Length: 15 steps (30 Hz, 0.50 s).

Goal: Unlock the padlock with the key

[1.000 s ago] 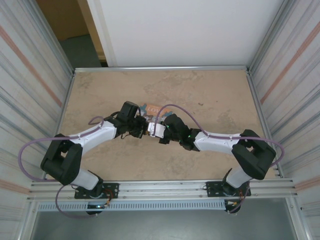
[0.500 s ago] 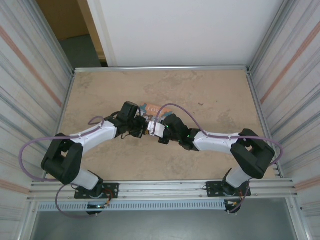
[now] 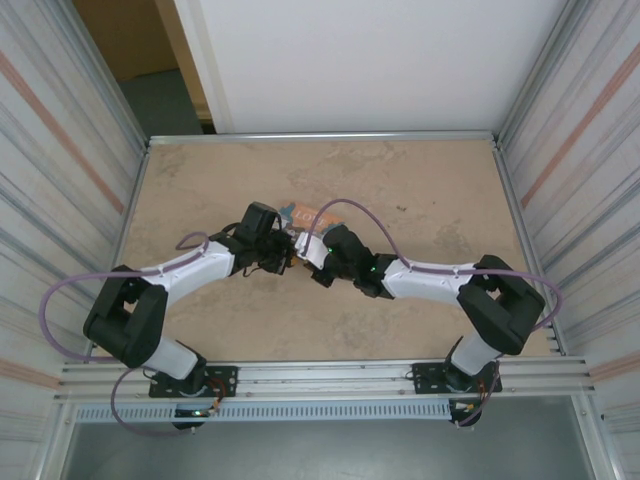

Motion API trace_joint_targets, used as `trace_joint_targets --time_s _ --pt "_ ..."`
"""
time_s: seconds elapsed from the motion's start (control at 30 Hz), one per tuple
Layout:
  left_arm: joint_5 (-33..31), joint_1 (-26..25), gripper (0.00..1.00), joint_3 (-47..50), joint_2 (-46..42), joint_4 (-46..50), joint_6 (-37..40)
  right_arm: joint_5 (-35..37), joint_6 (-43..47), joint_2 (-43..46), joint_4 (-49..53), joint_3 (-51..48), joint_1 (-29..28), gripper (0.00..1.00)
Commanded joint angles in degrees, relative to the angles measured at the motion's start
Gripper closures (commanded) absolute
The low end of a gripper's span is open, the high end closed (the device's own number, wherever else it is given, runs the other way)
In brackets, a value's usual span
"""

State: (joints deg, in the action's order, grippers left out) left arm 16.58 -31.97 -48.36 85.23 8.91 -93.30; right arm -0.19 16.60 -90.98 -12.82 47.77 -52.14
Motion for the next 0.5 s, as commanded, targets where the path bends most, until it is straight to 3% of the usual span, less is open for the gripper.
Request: trace_joint_targets --time_s 0.0,0.47 --pt "4.01 -1.43 1.00 -0.20 -0.25 -2.27 -1.00 1.92 -8.77 -1.89 0.45 3.44 0.06 1.00" --pt "3.42 -2.04 1.00 0.18 0.35 -3.28 -1.52 -7.29 -31.90 -4.43 2.78 6.43 5.91 1.00"
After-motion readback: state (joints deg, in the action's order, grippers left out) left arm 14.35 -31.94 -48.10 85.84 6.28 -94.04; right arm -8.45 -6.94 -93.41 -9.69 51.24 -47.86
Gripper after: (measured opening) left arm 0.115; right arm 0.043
